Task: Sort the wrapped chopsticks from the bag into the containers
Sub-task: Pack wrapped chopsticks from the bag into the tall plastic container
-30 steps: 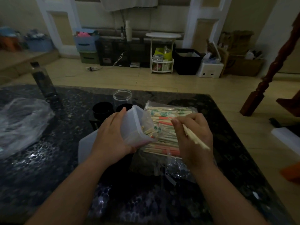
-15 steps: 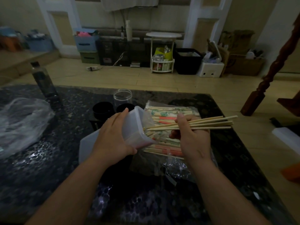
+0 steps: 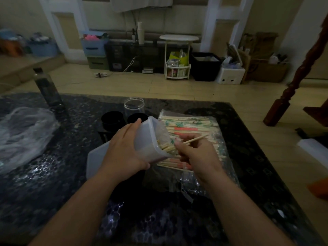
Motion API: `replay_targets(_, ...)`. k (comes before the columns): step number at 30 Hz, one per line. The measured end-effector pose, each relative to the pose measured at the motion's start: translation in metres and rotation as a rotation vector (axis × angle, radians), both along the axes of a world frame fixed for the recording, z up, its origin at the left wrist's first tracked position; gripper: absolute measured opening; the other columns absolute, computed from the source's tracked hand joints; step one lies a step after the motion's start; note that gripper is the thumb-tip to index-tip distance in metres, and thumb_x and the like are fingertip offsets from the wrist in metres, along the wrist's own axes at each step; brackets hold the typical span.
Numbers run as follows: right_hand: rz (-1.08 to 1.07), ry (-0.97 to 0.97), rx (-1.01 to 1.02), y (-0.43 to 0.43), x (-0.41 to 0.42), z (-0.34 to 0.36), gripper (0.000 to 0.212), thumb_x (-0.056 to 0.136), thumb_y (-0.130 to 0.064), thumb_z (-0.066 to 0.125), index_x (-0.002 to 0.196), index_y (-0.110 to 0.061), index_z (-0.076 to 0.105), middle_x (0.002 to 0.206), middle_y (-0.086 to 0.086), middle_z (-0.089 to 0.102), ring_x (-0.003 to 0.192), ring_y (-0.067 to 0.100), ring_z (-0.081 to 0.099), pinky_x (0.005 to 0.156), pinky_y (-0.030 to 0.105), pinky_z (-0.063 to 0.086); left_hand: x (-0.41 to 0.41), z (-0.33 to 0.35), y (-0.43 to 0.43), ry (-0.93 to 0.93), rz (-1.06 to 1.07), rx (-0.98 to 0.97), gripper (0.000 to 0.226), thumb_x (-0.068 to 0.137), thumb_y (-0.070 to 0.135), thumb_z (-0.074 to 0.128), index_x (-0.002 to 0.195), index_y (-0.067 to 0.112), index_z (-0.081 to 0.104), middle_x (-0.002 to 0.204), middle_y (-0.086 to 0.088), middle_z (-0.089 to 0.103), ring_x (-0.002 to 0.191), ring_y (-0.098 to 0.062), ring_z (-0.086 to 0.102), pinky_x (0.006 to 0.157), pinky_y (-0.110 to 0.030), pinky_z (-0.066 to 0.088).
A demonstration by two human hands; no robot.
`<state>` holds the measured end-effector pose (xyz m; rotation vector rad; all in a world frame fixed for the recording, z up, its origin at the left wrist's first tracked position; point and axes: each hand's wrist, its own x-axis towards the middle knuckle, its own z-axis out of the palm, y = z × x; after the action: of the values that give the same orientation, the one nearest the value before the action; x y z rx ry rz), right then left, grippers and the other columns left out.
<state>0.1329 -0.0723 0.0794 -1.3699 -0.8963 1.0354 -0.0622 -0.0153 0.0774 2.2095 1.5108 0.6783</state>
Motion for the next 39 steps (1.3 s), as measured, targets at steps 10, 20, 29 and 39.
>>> replay_targets(10,-0.036,-0.218,0.093,0.0,0.004,-0.002,0.019,0.09,-0.007,0.067,0.077,-0.021,0.07,0.067,-0.005,0.067,0.063,0.008,0.06,0.057,0.027,0.053,-0.001,-0.001,0.001,-0.006,0.007,0.0,0.133,0.051,0.032,0.094,0.154,0.036,0.009,0.156,0.007,0.02,0.141,-0.01,0.016,0.112,-0.036,0.021)
replay_targets(20,-0.105,-0.265,-0.042,0.003,0.024,-0.005,0.016,0.09,-0.005,0.058,0.076,-0.009,0.062,0.067,0.008,0.062,0.055,0.014,0.054,0.051,0.031,0.046,-0.002,0.0,0.002,-0.036,0.038,0.0,0.132,0.053,0.032,0.094,0.153,0.039,0.008,0.157,0.01,0.017,0.141,-0.01,0.016,0.113,-0.037,0.023)
replay_targets(29,0.28,-0.326,-0.316,-0.004,0.019,-0.007,0.015,0.092,-0.001,0.054,0.083,0.002,0.065,0.068,0.012,0.067,0.05,0.019,0.059,0.049,0.028,0.05,-0.003,-0.002,0.003,-0.028,0.04,0.003,0.133,0.052,0.033,0.094,0.153,0.039,0.007,0.157,0.009,0.017,0.143,-0.011,0.015,0.114,-0.039,0.021)
replay_targets(39,0.65,-0.937,-0.485,-0.005,0.018,-0.024,0.028,0.093,-0.021,0.055,0.117,-0.018,0.07,0.078,0.004,0.072,0.066,0.015,0.067,0.062,0.022,0.052,-0.003,-0.002,0.002,-0.027,0.039,0.0,0.133,0.053,0.032,0.094,0.153,0.039,0.006,0.157,0.009,0.017,0.142,-0.008,0.013,0.114,-0.038,0.021)
